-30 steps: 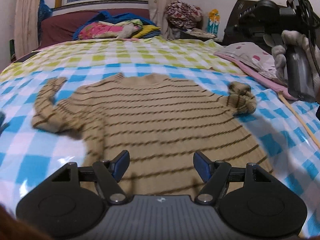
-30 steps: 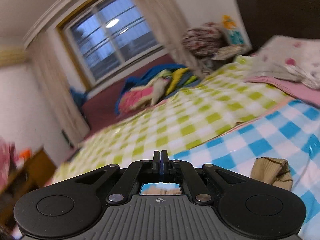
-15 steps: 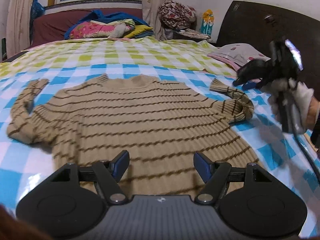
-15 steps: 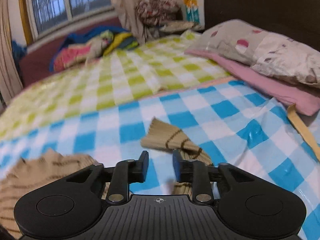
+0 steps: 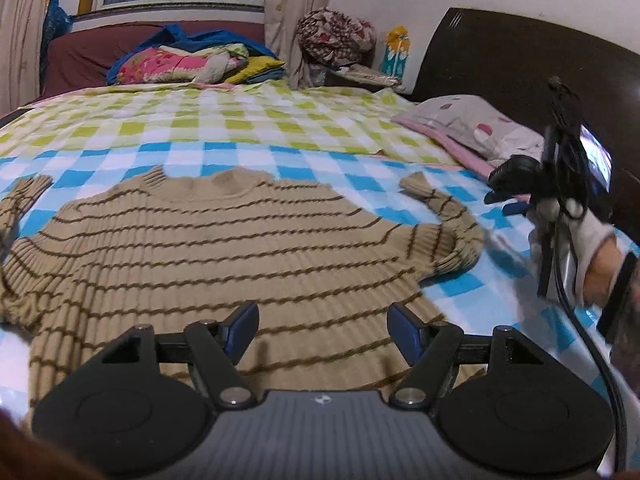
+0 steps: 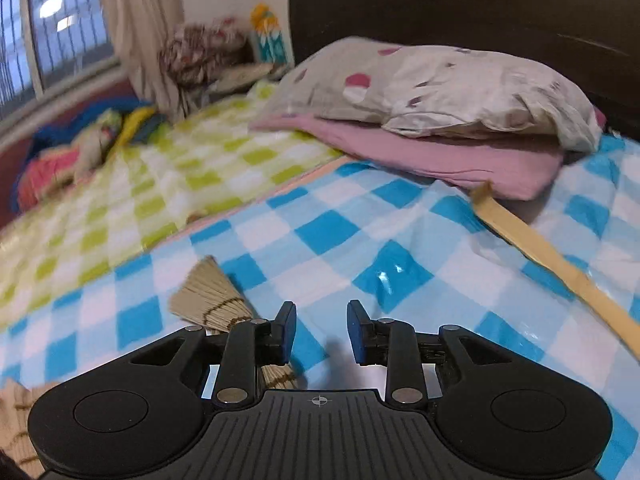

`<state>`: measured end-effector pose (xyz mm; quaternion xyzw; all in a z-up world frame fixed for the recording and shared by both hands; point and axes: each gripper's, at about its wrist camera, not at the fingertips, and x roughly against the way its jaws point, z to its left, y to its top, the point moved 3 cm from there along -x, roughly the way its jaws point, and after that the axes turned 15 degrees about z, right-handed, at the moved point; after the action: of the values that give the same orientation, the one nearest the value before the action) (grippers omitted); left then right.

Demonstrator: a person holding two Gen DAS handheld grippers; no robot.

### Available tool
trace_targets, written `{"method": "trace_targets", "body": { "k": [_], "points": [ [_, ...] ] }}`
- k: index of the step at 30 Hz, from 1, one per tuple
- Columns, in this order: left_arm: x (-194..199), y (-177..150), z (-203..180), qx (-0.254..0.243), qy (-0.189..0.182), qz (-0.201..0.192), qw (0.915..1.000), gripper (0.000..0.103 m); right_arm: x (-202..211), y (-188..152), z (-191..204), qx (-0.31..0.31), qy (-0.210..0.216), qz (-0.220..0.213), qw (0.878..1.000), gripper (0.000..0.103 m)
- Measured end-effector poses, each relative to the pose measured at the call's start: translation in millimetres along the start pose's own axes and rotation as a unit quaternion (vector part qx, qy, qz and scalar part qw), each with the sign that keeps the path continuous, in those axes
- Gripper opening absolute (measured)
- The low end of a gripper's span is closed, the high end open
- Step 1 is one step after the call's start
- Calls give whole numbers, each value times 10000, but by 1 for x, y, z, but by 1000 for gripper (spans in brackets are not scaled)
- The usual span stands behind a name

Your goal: Fold small clothes

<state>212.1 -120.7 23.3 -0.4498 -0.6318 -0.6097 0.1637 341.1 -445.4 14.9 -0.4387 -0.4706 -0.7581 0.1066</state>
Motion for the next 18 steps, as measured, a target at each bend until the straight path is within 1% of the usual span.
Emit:
{"method": "trace_targets", "body": {
  "k": [2, 3, 5, 7, 9, 11, 12, 13, 15, 16, 17, 18],
  "points": [
    [-1, 0, -5, -45, 5, -19, 10000, 76, 8, -6, -3, -19, 257, -40, 9997, 29],
    [-1, 0, -7, -62, 16, -7, 10000, 76, 10, -7, 1, 131, 428, -22, 9990, 29],
    [-2, -2, -8, -91, 54, 36, 9999, 76, 11, -11, 19, 630, 736, 124, 9952, 29],
    [-4, -3, -8, -104, 115, 80, 9998, 76, 6, -15, 41, 1164, 885, 263, 9889, 29],
    [-6, -4, -8, -98, 147, 119, 9998, 76, -6, -17, 59, 1525, 704, 412, 9849, 26],
    [-8, -3, -8, -89, 148, 155, 9997, 76, -23, -16, 67, 1657, 494, 680, 9826, 26],
    [-10, -3, -9, -87, 133, 170, 9997, 76, -33, -16, 68, 1686, 289, 845, 9816, 26],
    [-10, -3, -9, -91, 121, 177, 9997, 76, -38, -16, 69, 1709, 95, 869, 9814, 26],
    [-11, -4, -9, -97, 92, 177, 9998, 76, -41, -17, 61, 1671, -183, 726, 9831, 26],
    [-11, -4, -9, -96, 69, 180, 9998, 76, -42, -16, 54, 1564, -199, 749, 9846, 25],
    [-11, -4, -9, -95, 72, 182, 9998, 76, -41, -15, 46, 1423, -140, 766, 9868, 19],
    [-10, -4, -7, -80, 68, 170, 9998, 76, -39, -14, 40, 1323, -52, 783, 9881, 17]
  ]
}}
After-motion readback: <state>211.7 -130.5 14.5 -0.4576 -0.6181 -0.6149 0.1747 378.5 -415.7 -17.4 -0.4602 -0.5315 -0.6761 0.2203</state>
